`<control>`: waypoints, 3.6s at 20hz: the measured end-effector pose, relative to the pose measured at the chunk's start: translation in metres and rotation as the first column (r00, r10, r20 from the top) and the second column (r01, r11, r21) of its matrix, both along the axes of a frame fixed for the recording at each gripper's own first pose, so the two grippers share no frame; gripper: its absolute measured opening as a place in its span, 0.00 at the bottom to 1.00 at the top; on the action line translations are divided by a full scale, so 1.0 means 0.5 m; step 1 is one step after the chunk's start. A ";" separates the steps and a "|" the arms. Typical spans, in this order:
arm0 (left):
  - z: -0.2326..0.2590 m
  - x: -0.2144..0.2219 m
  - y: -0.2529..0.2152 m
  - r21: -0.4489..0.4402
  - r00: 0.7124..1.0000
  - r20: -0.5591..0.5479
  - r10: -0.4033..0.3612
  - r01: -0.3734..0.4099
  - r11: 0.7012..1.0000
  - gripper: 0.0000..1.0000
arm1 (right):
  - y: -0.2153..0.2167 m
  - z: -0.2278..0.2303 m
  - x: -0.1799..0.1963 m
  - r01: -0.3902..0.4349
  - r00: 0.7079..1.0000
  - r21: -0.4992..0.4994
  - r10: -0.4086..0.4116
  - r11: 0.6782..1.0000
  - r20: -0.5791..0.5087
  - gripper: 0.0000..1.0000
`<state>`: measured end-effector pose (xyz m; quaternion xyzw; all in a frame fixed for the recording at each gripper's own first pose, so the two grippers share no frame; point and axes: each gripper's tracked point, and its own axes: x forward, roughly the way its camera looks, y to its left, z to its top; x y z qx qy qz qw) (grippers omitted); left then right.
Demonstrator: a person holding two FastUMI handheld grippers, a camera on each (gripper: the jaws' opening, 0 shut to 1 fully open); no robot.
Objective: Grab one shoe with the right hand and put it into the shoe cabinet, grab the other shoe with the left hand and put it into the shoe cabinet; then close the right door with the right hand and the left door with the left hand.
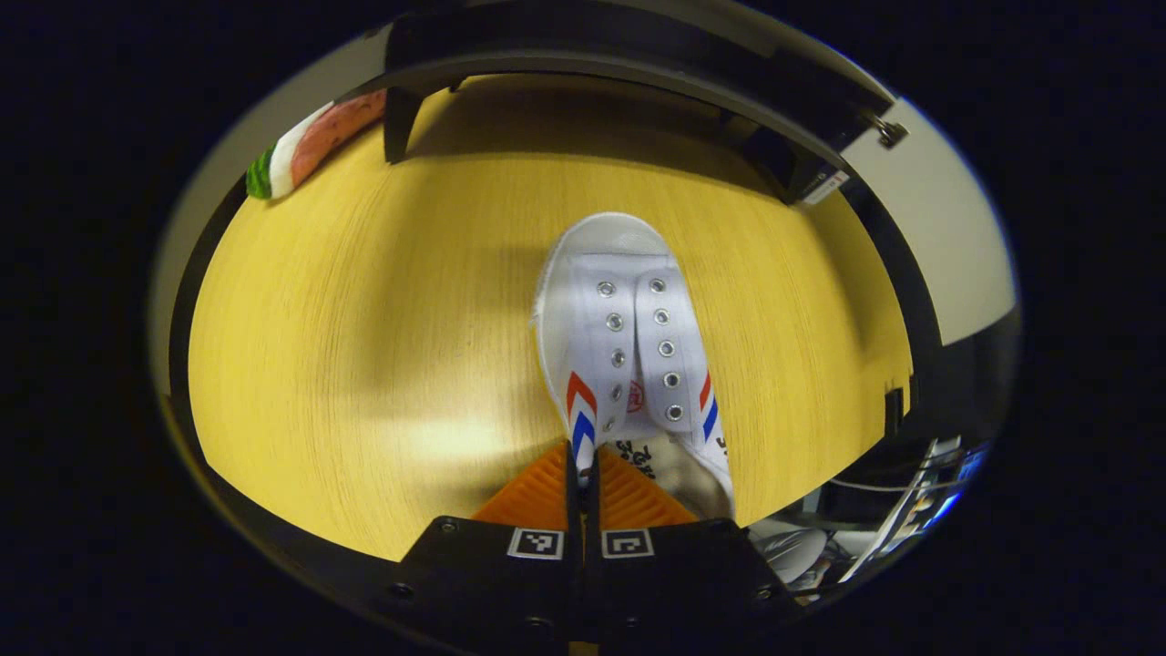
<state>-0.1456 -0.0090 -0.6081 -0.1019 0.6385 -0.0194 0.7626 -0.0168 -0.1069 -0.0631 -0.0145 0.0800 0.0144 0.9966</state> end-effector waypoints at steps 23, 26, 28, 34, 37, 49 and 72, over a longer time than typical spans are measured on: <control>0.261 0.125 0.078 -0.007 0.730 0.683 -0.008 0.018 1.000 0.01 | 0.034 -0.036 -0.054 -0.052 0.998 0.085 0.054 0.995 -0.025 0.27; 0.248 0.129 0.072 0.000 0.696 0.718 0.004 -0.006 1.000 0.00 | 0.051 -0.050 -0.064 -0.076 0.996 0.120 0.081 0.990 -0.040 0.27; 0.247 0.129 0.070 -0.006 0.688 0.726 0.024 -0.028 1.000 0.00 | 0.059 -0.064 -0.070 -0.082 0.994 0.140 0.090 0.987 -0.054 0.27; 0.258 0.119 0.072 0.017 0.710 0.703 0.036 -0.067 0.998 0.01 | 0.081 -0.087 -0.079 -0.105 0.991 0.167 0.118 0.980 -0.066 0.36; 0.257 0.118 0.075 0.026 0.736 0.675 0.047 -0.087 0.996 0.01 | 0.090 -0.091 -0.082 -0.112 0.990 0.156 0.123 0.981 -0.066 0.36; 0.209 0.128 0.097 0.039 0.804 0.589 0.082 -0.129 0.991 0.00 | 0.056 -0.116 -0.083 -0.078 0.991 0.155 0.094 0.985 -0.094 0.36; 0.629 -0.143 0.005 0.063 0.472 0.881 -0.034 -0.046 0.997 0.33 | -0.105 -0.029 -0.138 -0.063 0.997 0.082 0.066 0.995 -0.032 0.36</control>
